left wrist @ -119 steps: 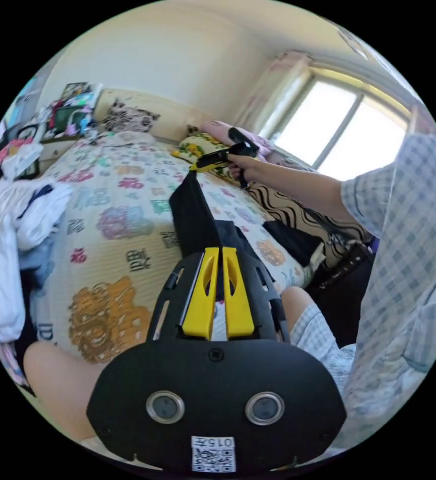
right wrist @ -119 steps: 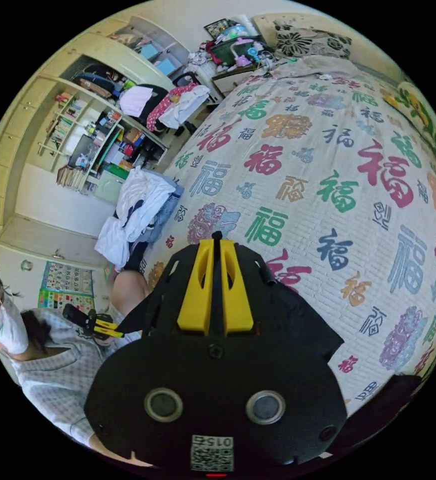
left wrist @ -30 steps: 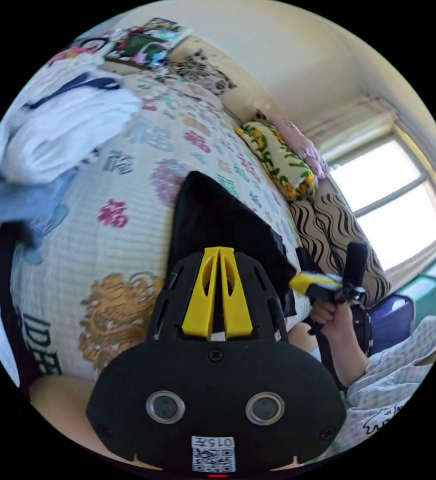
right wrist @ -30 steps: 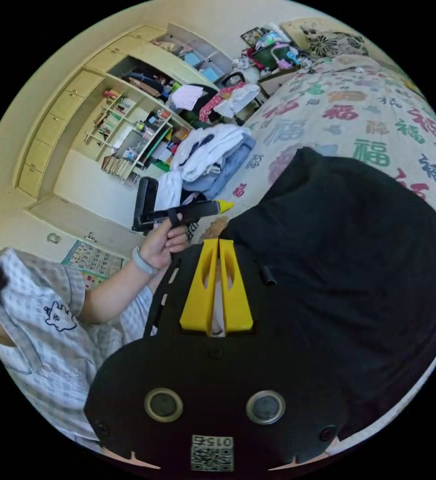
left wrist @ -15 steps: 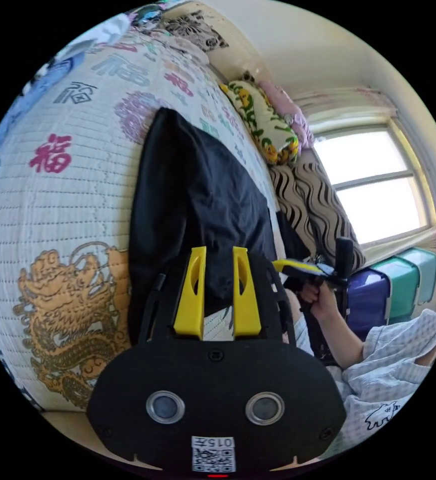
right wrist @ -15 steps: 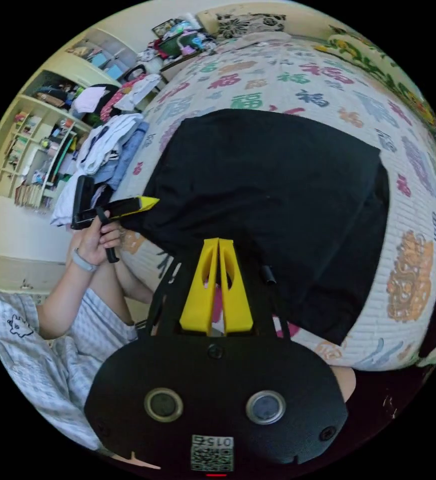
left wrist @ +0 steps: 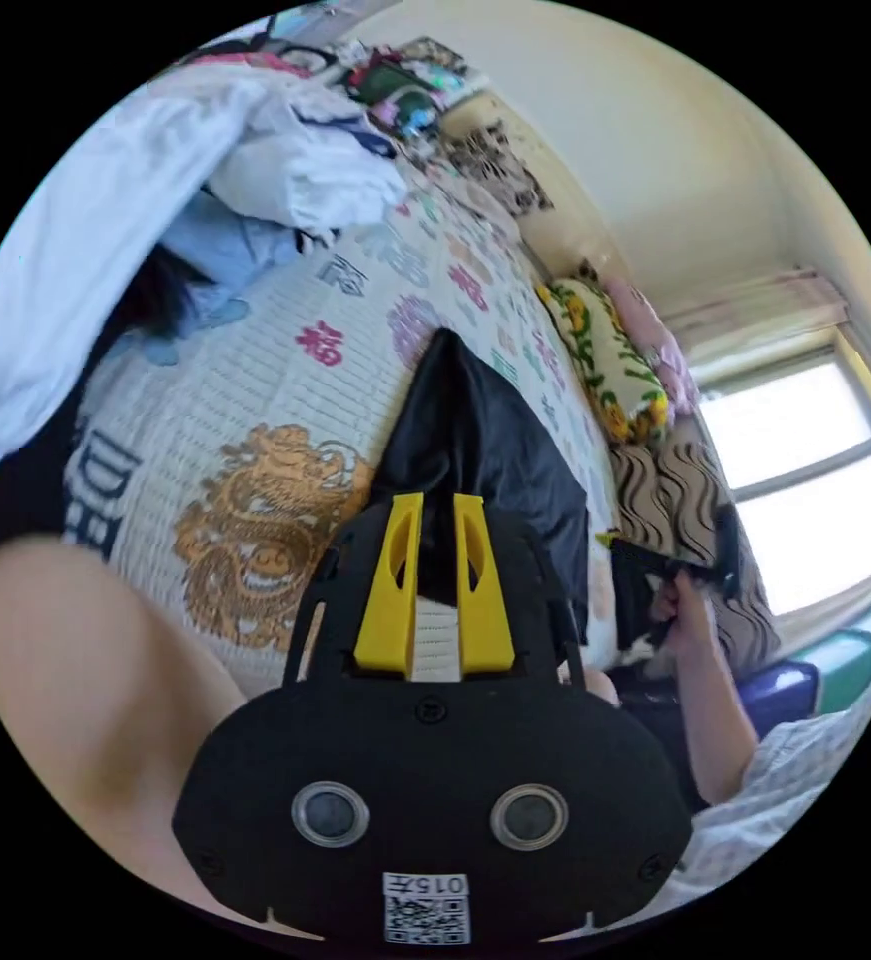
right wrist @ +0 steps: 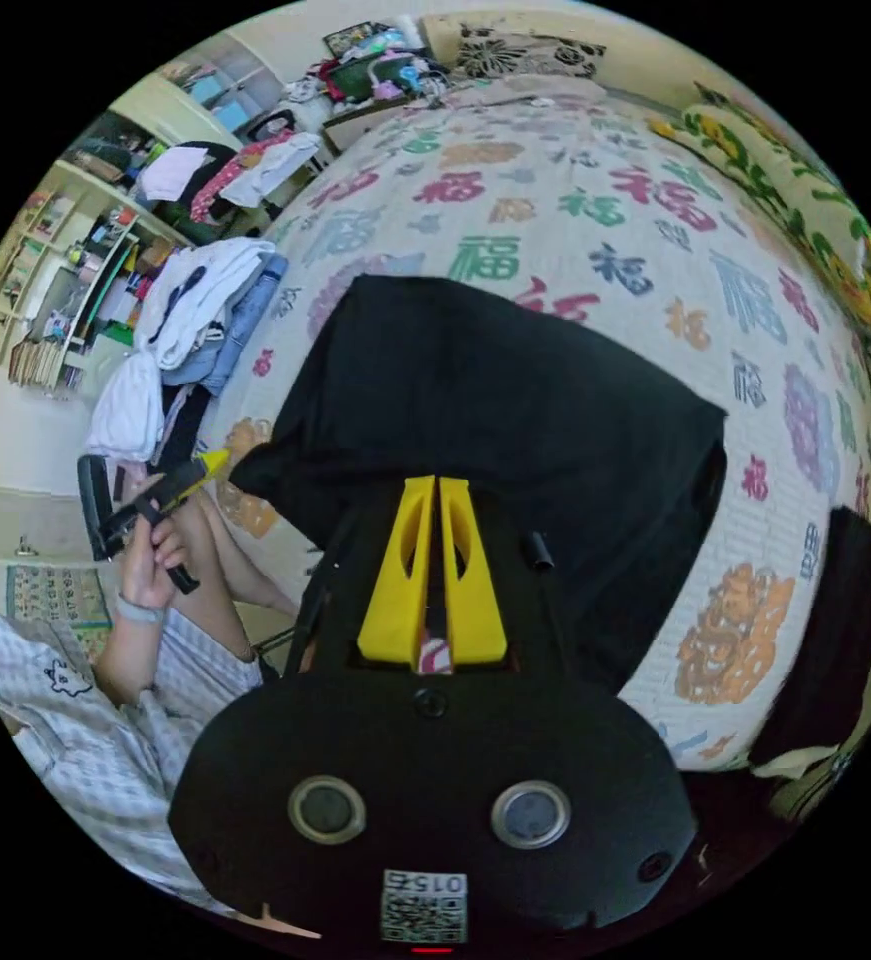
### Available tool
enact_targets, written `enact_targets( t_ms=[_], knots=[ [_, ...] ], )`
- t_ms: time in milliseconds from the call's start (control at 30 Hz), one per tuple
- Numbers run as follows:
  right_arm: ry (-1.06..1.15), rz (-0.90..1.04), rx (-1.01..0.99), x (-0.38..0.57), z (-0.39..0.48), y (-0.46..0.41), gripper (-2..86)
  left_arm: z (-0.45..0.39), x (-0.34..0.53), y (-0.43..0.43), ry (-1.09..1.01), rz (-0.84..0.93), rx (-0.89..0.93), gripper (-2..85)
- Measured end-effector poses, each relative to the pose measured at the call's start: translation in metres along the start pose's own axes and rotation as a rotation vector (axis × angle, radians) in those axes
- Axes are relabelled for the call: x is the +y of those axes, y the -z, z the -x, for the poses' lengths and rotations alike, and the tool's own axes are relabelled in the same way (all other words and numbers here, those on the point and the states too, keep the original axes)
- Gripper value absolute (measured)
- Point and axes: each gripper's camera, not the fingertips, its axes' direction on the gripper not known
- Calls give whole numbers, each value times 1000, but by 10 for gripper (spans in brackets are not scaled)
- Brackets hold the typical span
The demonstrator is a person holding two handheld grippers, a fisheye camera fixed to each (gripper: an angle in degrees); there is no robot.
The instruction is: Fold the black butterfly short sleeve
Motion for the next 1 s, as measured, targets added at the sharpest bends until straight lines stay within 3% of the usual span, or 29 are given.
enact_targets(
  t_ms=[133,467,700,800,900,1000],
  knots=[
    [179,8,-31,-96,60,4,59,-7,32,-13,-13,-57,-190,97],
    [341,336,205,-249,152,-69,90,3,56,-54,78,20,-119,69],
    [359,478,353,-278,172,-88,54,-14,81,-66,31,18,-168,59],
    [399,500,356,-279,177,-77,33,-32,96,-51,-30,-115,-270,71],
    [424,506,351,-278,174,-62,2,-25,106,-75,50,-1,-254,70],
    [410,474,320,-275,168,-44,-3,-29,118,-78,46,-4,-240,27]
  ],
)
